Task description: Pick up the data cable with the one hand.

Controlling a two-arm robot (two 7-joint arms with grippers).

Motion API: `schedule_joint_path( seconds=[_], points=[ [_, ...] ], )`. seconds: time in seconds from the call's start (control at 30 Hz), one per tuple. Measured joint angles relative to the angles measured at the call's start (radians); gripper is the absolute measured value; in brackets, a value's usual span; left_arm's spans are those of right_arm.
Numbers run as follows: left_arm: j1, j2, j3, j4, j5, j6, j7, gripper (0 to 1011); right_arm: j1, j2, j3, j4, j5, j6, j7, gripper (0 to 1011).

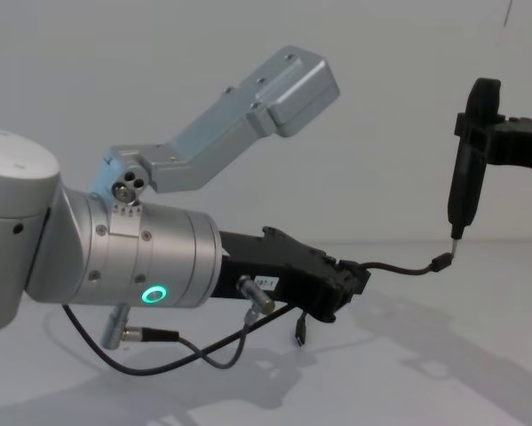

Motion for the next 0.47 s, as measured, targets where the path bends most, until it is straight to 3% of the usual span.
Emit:
schedule_joint_path(
  seconds=[0.47],
  points=[
    [0.0,0.0,0.0,0.0,0.0,0.0,0.0,43,0.0,0.001,-0.001,0.001,-0.001,0.0,0.001,279]
  ],
)
